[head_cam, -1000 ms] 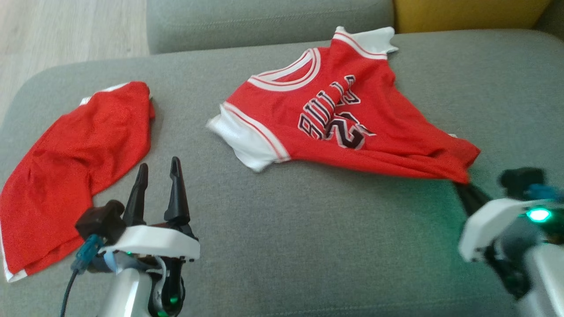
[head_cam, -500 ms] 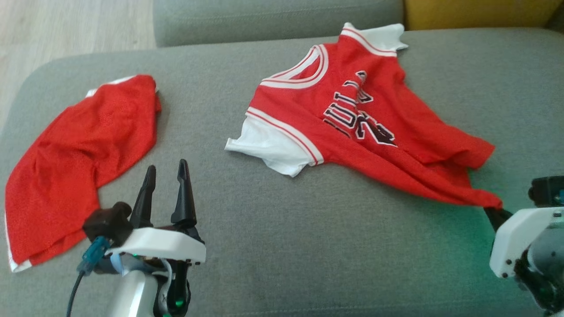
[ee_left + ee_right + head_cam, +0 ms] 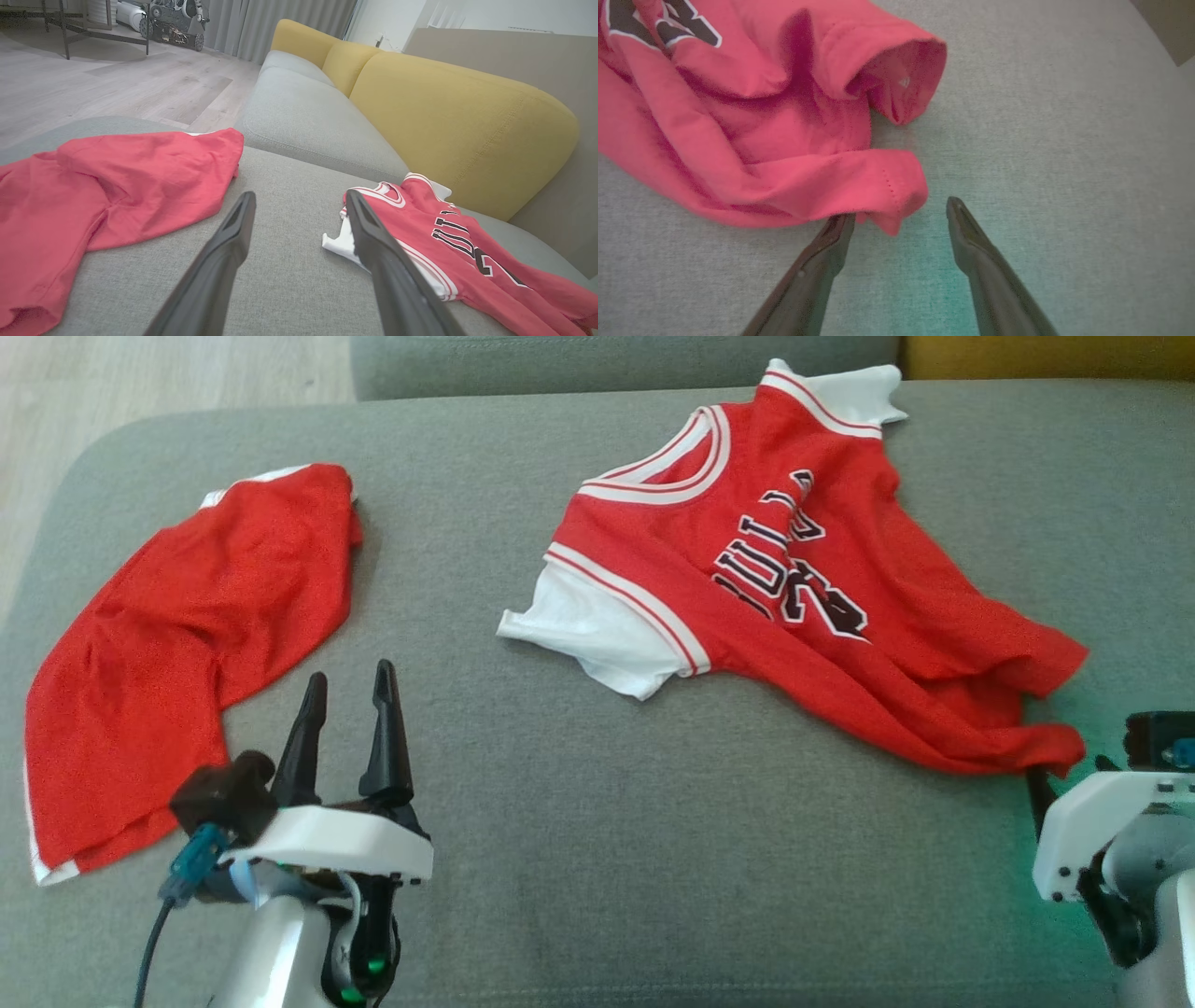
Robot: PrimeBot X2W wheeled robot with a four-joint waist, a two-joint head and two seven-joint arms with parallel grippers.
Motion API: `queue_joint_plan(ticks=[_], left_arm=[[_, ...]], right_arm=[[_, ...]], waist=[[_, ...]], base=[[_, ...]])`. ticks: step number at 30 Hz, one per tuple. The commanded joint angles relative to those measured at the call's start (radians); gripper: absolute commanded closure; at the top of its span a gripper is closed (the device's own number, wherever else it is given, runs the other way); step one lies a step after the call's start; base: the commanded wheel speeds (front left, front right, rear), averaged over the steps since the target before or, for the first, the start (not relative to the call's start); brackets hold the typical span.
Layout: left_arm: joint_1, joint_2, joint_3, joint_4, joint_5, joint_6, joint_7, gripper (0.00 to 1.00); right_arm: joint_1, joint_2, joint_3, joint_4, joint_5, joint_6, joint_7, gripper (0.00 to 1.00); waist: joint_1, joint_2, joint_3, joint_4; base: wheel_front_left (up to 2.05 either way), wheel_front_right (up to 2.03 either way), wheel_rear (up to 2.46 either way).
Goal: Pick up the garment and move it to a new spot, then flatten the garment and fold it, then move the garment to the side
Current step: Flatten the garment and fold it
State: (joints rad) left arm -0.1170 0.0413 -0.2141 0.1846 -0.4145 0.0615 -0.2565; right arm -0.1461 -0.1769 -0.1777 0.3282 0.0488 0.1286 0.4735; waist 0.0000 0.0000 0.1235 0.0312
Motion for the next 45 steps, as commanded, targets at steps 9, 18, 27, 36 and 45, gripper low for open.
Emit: queue_joint_plan(ticks=[9,18,27,36,45], left_arm=[[-0.034,0.009,0.051,-0.035,0.019,-0.005,-0.005,0.00],[-0.022,0.009,0.043,-0.021,0.011,-0.012,-0.005,0.00],[-0.172,0.035,-0.034,0.257,0.127,-0.028,0.000,0.00],[-0.403,0.114,-0.105,0.551,0.247,-0.025,0.038,0.00],[-0.492,0.164,-0.182,0.705,0.320,-0.053,0.058,0.00]], right_arm=[[0.011,0.092,-0.095,-0.087,-0.086,0.002,-0.197,0.00],[0.101,0.126,-0.030,-0.114,0.016,0.002,-0.344,0.00],[0.061,0.126,0.067,-0.096,0.063,0.002,-0.430,0.00],[0.039,0.127,0.100,-0.086,0.081,0.002,-0.461,0.00],[0.022,0.127,0.093,-0.046,0.086,0.002,-0.488,0.00]], waist=[[0.0000,0.0000,-0.032,-0.068],[0.0000,0.0000,-0.046,-0.134],[0.0000,0.0000,-0.005,-0.201],[0.0000,0.0000,0.061,-0.258],[0.0000,0.0000,0.072,-0.269]], base=[[0.00,0.00,0.00],[0.00,0.00,0.00],[0.00,0.00,0.00],[0.00,0.00,0.00],[0.00,0.00,0.00]])
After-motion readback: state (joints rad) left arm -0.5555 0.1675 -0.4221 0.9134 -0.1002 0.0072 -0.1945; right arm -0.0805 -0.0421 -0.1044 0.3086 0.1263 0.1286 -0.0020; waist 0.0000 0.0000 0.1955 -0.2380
